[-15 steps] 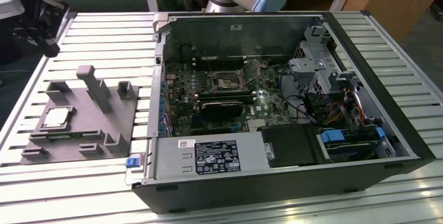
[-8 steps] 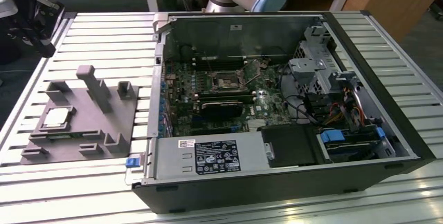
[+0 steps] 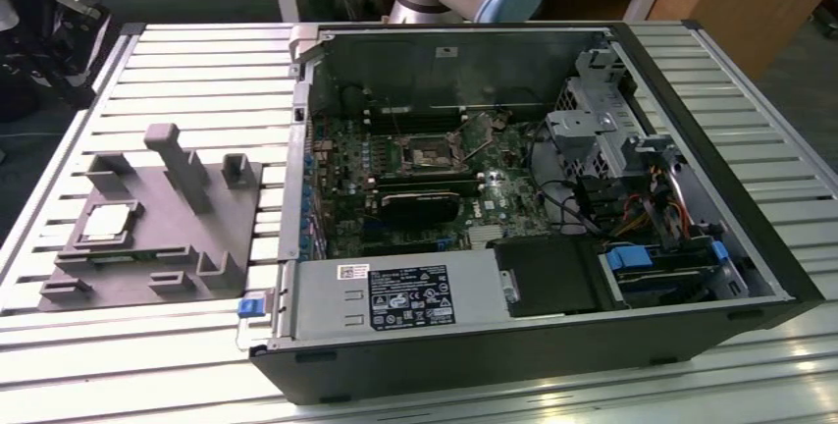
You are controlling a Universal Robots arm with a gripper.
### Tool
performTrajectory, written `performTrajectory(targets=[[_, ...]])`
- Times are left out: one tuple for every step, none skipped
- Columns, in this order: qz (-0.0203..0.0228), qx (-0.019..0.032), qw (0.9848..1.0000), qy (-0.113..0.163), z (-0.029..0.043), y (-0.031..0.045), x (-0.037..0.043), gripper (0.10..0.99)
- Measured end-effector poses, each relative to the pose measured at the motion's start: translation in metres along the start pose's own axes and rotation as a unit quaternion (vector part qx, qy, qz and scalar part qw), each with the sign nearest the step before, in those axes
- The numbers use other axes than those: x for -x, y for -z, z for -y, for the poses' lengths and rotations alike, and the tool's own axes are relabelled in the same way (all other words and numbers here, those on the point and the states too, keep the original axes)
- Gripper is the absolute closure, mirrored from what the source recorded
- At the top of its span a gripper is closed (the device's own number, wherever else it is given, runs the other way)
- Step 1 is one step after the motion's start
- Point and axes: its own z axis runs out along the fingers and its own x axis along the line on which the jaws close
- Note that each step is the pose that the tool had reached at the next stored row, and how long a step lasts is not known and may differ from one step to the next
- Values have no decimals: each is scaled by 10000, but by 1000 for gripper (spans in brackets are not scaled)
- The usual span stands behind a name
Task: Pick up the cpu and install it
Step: 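Reach for the cpu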
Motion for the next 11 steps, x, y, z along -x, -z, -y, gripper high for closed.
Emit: performTrajectory(targets=[[0,0,10000,0,1,0,-11,980],[0,0,10000,0,2,-1,-22,980],[0,0,10000,0,2,-1,-32,980],[0,0,10000,0,3,-1,-43,980],[0,0,10000,0,4,-1,-54,980],[0,0,10000,0,5,-2,-64,980],[0,0,10000,0,6,-2,-74,980],[0,0,10000,0,6,-2,-85,980],[0,0,10000,0,7,-2,-96,980],[0,0,10000,0,8,-2,-107,980],[0,0,10000,0,9,-3,-118,980]])
